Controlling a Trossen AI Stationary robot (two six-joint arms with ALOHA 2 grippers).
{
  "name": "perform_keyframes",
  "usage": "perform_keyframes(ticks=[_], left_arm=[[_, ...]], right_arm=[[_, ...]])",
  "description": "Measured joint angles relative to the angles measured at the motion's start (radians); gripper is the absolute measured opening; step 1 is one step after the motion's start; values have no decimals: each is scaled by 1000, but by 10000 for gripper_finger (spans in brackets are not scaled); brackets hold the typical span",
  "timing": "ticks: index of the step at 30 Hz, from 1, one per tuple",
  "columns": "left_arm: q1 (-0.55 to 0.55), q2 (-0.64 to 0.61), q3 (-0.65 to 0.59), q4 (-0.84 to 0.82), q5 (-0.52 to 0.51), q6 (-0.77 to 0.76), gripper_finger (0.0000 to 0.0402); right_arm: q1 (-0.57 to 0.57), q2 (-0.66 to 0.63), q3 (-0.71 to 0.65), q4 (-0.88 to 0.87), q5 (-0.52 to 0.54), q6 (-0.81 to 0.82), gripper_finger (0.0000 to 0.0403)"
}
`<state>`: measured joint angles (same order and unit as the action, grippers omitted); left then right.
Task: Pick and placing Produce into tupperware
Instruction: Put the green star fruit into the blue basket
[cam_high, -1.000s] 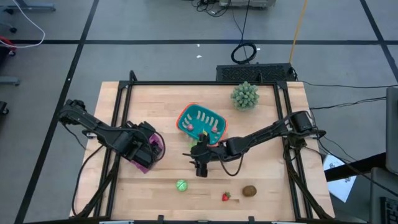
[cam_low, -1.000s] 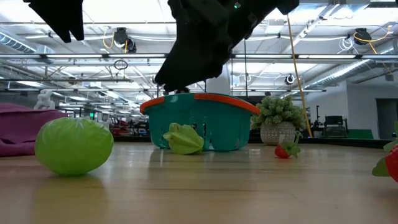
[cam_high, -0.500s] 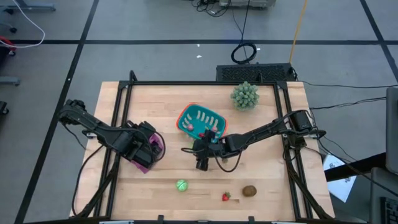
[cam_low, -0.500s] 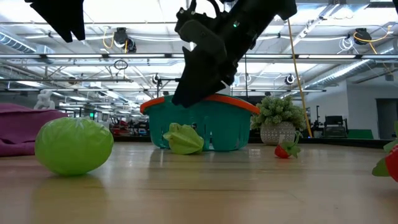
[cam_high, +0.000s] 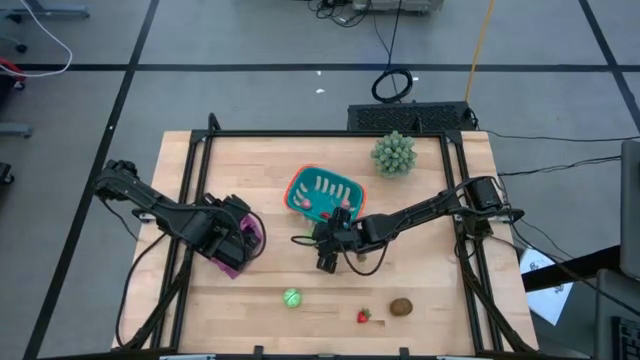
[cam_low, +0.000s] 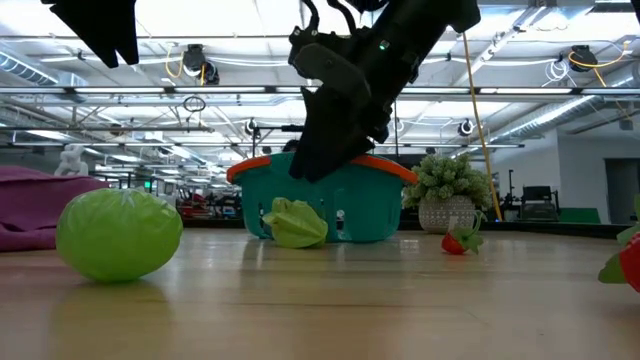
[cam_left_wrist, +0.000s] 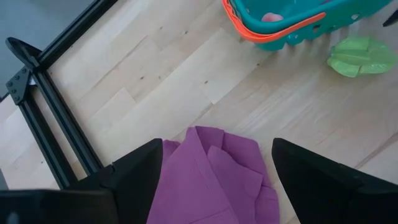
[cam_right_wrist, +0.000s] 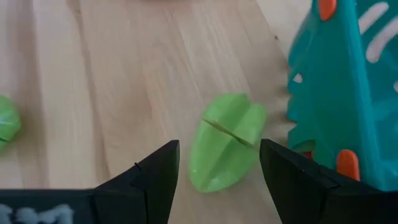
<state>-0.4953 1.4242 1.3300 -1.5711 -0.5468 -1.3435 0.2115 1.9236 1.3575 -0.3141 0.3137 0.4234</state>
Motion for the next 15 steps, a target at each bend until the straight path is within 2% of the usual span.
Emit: perform_keyframes(ticks=[15], left_arm=[[0,0,0,1,0,1,308]], right_arm=[[-42,0,-17,12,-2,-46,215]])
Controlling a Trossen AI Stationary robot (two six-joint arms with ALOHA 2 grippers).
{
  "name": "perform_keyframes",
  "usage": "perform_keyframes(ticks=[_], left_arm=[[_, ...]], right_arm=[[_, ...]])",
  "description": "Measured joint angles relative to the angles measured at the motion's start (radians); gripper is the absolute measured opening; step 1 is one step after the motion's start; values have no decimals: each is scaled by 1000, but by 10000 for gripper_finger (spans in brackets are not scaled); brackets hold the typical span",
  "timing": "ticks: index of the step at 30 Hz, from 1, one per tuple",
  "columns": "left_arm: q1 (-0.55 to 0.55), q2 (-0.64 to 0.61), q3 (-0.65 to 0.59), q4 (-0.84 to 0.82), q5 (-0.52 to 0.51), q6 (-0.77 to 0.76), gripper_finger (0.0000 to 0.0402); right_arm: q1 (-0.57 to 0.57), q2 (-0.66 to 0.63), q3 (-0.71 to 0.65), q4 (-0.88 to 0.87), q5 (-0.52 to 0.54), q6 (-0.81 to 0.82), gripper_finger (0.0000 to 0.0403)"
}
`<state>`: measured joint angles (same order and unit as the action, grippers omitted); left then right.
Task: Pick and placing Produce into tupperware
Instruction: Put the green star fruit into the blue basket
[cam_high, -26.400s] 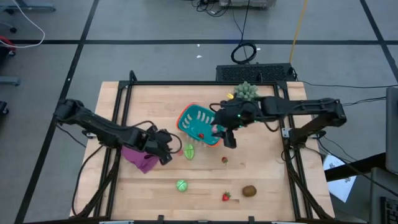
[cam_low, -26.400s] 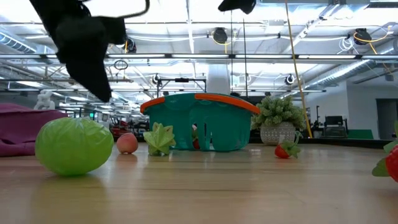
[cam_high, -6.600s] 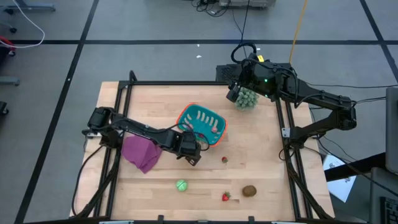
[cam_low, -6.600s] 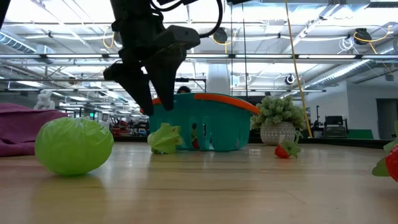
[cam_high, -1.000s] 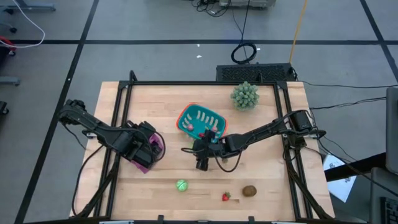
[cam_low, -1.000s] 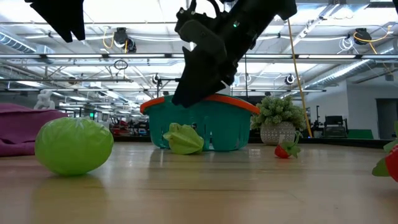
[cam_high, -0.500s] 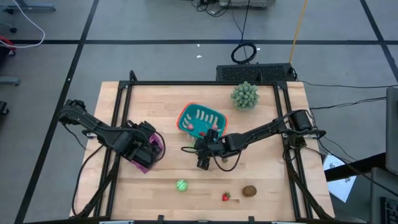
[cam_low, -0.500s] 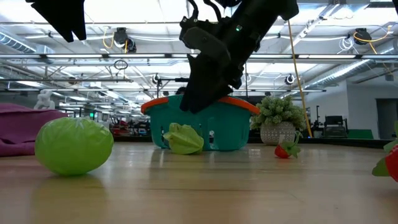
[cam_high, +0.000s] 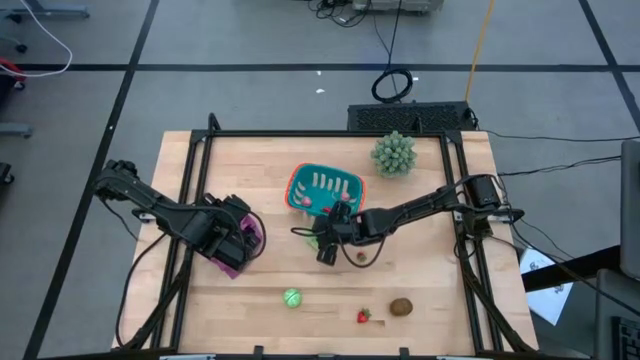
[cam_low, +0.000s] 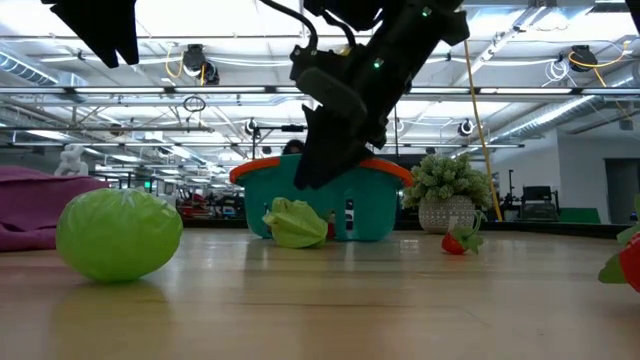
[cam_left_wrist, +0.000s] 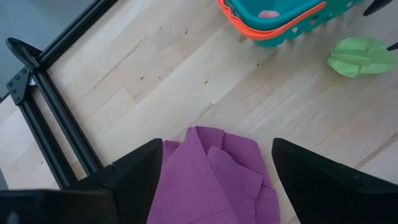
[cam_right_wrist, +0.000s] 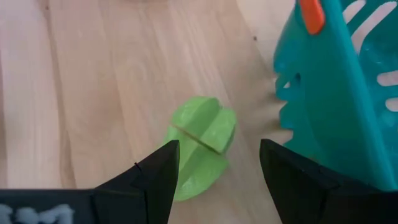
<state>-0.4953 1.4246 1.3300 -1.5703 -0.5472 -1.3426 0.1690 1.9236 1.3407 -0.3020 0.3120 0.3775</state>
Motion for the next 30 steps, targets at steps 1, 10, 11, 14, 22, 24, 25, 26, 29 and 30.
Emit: perform_keyframes(ticks=[1,10,11,14,22,24,25,26,29,30], left_arm=[[0,0,0,0,0,0,308],[0,0,0,0,-4,2,308],[0,0,0,0,-4,2,308],[0,0,0,0,-4,6,308],[0,0,0,0,-5,6,308],[0,0,0,1,-5,6,308],[0,0,0,0,-5,6,308],[0,0,0,0,-5,6,308],[0,0,0,0,-5,6,308],[0,0,0,0,-5,7,308]], right_arm=[[1,0,0,0,-1,0,215],[10,0,-1,37,-54,30,215],[14,0,-1,43,-54,30,215],[20,7,-1,47,-54,30,215],[18,83,-2,43,-55,56,215],[16,89,-2,47,-56,58,215],[16,88,-2,43,-56,60,215],[15,88,-2,45,-56,60,215],[15,87,-2,49,-55,58,215],[15,86,-1,49,-55,57,215]])
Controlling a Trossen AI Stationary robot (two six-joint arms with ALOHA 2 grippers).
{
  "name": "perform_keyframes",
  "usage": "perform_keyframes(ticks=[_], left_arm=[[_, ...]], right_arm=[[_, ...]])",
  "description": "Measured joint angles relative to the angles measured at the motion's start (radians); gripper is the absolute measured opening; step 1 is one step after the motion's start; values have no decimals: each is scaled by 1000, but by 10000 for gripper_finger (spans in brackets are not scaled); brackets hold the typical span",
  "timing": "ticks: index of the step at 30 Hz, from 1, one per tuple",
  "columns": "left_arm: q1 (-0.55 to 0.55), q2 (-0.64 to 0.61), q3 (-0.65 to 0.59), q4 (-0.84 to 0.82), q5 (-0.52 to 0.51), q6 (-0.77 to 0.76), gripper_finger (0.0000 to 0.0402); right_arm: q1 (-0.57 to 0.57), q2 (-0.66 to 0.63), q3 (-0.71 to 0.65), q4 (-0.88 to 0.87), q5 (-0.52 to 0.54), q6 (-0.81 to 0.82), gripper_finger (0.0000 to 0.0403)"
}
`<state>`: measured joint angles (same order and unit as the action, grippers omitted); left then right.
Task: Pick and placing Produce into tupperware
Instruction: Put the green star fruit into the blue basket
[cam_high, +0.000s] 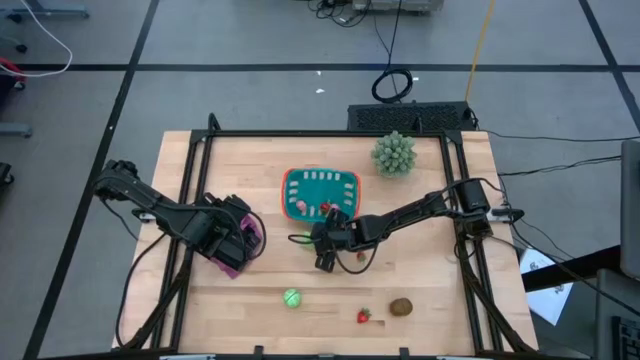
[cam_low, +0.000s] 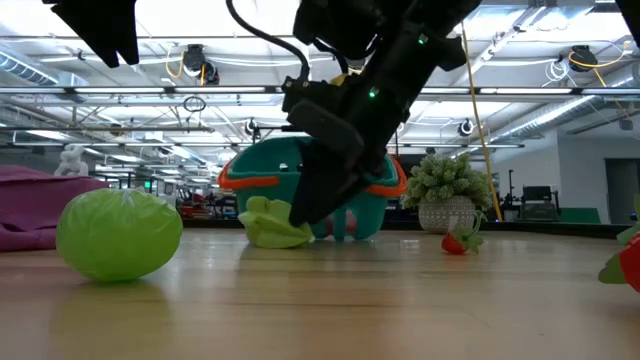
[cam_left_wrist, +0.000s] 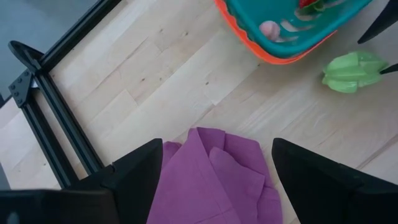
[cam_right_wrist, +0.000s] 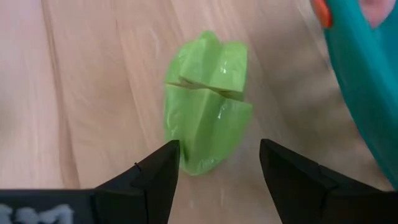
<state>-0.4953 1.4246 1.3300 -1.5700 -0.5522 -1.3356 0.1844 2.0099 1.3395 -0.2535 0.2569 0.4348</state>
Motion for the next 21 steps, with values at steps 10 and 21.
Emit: perform_keyframes(ticks=[10,21], left_arm=[[0,0,0,0,0,3,308],[0,0,0,0,0,5,308]], right_arm=[[3,-1,51,-9,0,-56,215],[14,-1,62,-12,-1,-70,215]])
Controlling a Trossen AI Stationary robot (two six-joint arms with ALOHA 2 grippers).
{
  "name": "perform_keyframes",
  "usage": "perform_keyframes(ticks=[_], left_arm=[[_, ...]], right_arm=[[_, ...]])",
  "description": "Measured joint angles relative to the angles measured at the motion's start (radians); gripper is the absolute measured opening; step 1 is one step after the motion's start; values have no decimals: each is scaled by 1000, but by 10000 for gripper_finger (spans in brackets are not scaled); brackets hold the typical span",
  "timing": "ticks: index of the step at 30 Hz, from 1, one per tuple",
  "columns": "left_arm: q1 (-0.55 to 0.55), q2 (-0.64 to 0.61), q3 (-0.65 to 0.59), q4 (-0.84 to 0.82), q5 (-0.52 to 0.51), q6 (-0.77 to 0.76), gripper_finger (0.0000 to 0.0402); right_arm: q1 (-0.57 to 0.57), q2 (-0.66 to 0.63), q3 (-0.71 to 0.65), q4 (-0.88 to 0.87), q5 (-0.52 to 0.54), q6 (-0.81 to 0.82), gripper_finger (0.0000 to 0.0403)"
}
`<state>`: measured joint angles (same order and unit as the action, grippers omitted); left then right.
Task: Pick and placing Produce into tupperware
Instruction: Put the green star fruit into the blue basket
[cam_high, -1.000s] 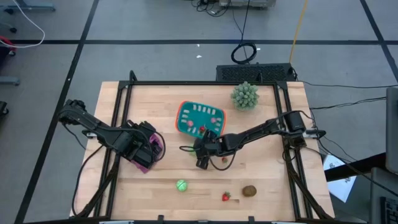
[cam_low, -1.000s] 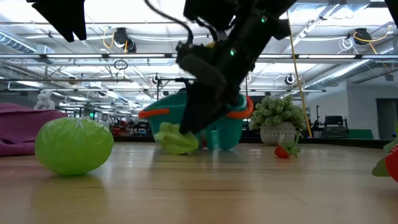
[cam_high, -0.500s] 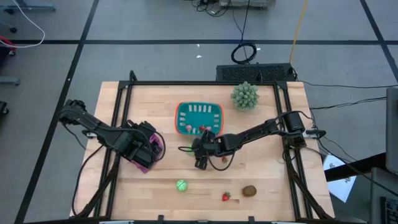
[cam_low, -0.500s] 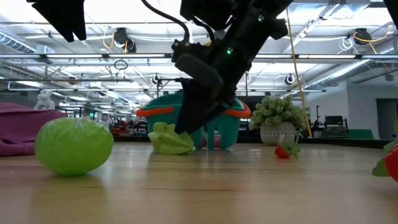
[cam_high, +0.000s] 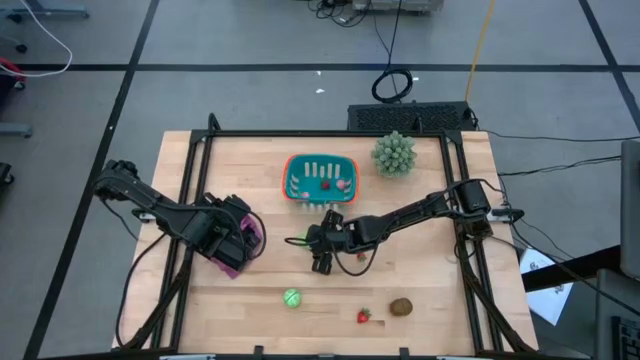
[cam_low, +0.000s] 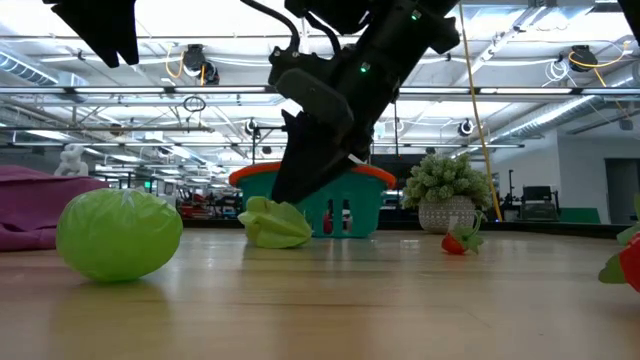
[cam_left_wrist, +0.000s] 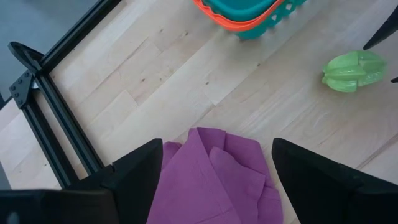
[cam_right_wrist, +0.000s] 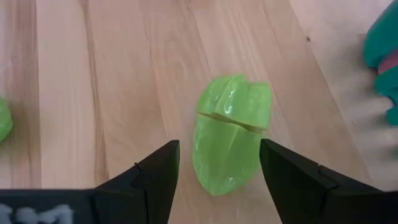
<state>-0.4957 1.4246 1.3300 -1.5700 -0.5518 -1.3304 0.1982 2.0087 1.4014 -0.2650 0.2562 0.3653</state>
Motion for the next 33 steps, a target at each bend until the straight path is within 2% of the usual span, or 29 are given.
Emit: perform_keyframes(ticks=[12,16,33], left_arm=[[0,0,0,0,0,7,308],[0,0,0,0,0,10,308],[0,0,0,0,0,10,308]], right_arm=[[-21,0,0,8,-1,0,215],[-21,0,0,37,-52,8,215],[-22,35,1,78,-78,9,215]])
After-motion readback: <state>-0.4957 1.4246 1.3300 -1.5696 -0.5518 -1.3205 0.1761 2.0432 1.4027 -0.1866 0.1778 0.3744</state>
